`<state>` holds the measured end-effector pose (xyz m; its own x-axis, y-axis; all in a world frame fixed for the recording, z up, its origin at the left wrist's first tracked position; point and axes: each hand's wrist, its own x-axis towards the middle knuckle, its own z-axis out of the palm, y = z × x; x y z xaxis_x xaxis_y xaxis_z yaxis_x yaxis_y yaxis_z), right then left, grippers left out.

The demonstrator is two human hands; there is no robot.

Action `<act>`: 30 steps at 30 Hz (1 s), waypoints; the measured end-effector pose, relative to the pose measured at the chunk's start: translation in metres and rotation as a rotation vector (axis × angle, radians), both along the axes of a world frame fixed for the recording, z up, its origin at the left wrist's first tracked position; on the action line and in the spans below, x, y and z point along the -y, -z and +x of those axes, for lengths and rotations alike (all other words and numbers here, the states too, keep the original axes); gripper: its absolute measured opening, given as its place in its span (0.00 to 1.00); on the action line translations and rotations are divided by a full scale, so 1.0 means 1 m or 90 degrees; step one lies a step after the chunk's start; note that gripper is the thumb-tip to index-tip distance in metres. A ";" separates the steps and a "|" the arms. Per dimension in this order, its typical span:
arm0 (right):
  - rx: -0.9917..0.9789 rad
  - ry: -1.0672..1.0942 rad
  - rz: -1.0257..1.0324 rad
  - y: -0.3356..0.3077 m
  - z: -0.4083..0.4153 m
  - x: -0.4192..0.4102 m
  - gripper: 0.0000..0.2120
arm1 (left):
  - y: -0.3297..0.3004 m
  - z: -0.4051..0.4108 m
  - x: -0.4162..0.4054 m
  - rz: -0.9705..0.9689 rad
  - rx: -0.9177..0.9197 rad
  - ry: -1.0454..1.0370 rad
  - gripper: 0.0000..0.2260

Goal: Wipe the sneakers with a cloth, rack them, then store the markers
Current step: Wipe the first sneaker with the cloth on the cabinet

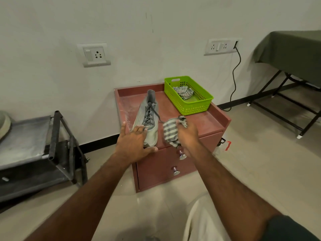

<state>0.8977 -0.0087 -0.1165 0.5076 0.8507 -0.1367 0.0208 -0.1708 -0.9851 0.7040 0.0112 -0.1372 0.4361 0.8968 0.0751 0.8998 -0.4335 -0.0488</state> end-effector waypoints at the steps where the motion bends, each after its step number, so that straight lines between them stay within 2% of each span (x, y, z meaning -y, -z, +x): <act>1: -0.069 0.023 -0.014 -0.001 0.003 0.002 0.07 | -0.001 -0.001 0.002 0.003 -0.004 0.002 0.41; 3: -0.162 0.037 -0.032 0.002 0.007 0.000 0.03 | -0.002 -0.001 0.005 0.007 -0.008 0.007 0.38; 4: -0.159 0.028 -0.036 0.005 0.008 -0.002 0.02 | -0.001 -0.001 0.005 0.004 -0.006 0.009 0.37; 8: 0.074 0.005 0.007 0.010 -0.006 -0.010 0.05 | 0.006 -0.002 0.001 -0.015 0.023 0.020 0.35; 9: 0.121 -0.026 0.024 0.012 -0.012 -0.014 0.05 | 0.007 -0.002 0.001 -0.019 0.033 0.024 0.35; 13: 0.244 -0.251 0.016 0.027 -0.035 -0.025 0.19 | 0.008 -0.002 0.001 -0.024 0.068 0.035 0.34; 18: 0.118 -0.338 -0.037 0.015 -0.016 0.004 0.10 | 0.011 -0.003 -0.002 -0.026 0.056 0.040 0.35; 21: 0.081 -0.257 -0.009 0.001 0.009 0.016 0.08 | 0.009 -0.001 -0.004 -0.037 0.068 0.039 0.34; 24: 0.271 -0.038 0.050 -0.003 0.030 0.009 0.14 | 0.010 -0.001 -0.002 -0.020 0.052 0.024 0.34; 26: 0.398 0.042 0.060 0.002 0.044 0.000 0.18 | 0.011 0.000 0.000 -0.008 0.046 0.016 0.33; 28: 0.471 0.041 0.076 0.013 0.057 -0.012 0.22 | 0.011 -0.001 0.001 -0.005 0.042 0.011 0.33; 30: 0.522 -0.075 0.022 0.018 0.063 -0.017 0.24 | 0.009 -0.001 0.000 -0.009 0.050 0.013 0.32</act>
<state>0.9605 0.0087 -0.1350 0.3424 0.9014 0.2652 0.7506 -0.0926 -0.6543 0.7028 0.0111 -0.1463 0.4470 0.8893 0.0971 0.8920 -0.4513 0.0270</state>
